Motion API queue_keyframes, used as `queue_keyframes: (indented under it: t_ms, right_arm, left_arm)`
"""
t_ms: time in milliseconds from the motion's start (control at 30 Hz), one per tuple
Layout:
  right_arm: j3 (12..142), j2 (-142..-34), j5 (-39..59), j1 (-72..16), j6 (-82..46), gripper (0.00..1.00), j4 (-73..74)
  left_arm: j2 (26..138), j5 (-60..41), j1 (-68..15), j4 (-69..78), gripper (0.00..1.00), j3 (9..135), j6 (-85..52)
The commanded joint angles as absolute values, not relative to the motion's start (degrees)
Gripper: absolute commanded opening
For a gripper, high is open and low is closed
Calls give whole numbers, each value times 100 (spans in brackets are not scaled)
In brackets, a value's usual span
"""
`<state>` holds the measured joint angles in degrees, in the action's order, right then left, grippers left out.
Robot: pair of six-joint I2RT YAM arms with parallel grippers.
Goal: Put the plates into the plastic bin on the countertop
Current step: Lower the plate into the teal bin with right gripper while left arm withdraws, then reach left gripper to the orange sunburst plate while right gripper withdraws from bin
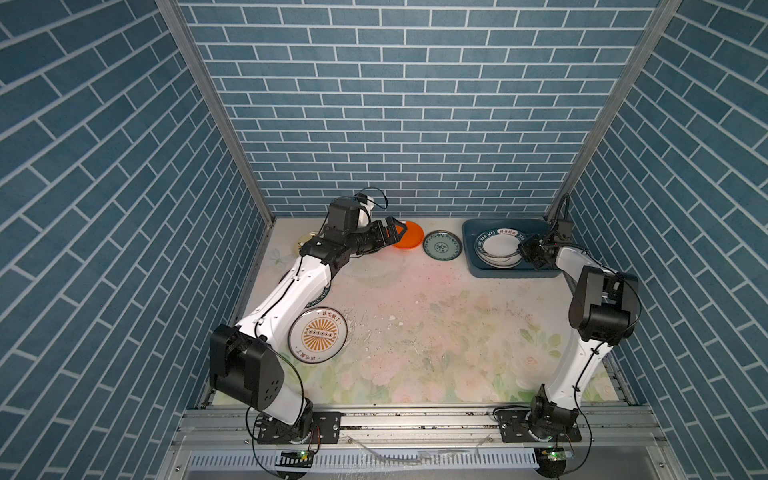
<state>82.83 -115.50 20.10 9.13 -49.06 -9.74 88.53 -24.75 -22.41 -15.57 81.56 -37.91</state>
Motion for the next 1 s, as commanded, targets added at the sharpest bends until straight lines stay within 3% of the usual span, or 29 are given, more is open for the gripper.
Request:
queue_keyframes:
  t_ms: [0,33,100,200,333,700,967]
  right_arm:
    - [8532,-11694,1973,932,-4757,0,-1039]
    - [8553,-11707,1954,932,-4726,9,-1080]
    - [8594,-11702,1846,932,-4639,37,-1225]
    - [8648,-11656,1733,932,-4480,56,-1436]
    - [8672,-11586,1700,932,-4365,64,-1560]
    - [8788,-11491,1794,927,-4289,72,-1599]
    - [9089,-11117,1971,858,-4038,78,-1790]
  left_arm:
    - [8915,-2383,-2266,-1573,100,8308,-3770]
    - [8920,-2374,-2262,-1586,100,8314,-3771]
    - [8933,-2349,-2259,-1625,100,8326,-3762]
    - [8956,-2336,-2261,-1644,100,8348,-3762]
    - [8991,-2351,-2262,-1626,100,8358,-3771]
    - [8913,-2038,-2256,-1822,100,8265,-3771]
    - [8220,-1600,-1793,-1768,100,7349,-4291]
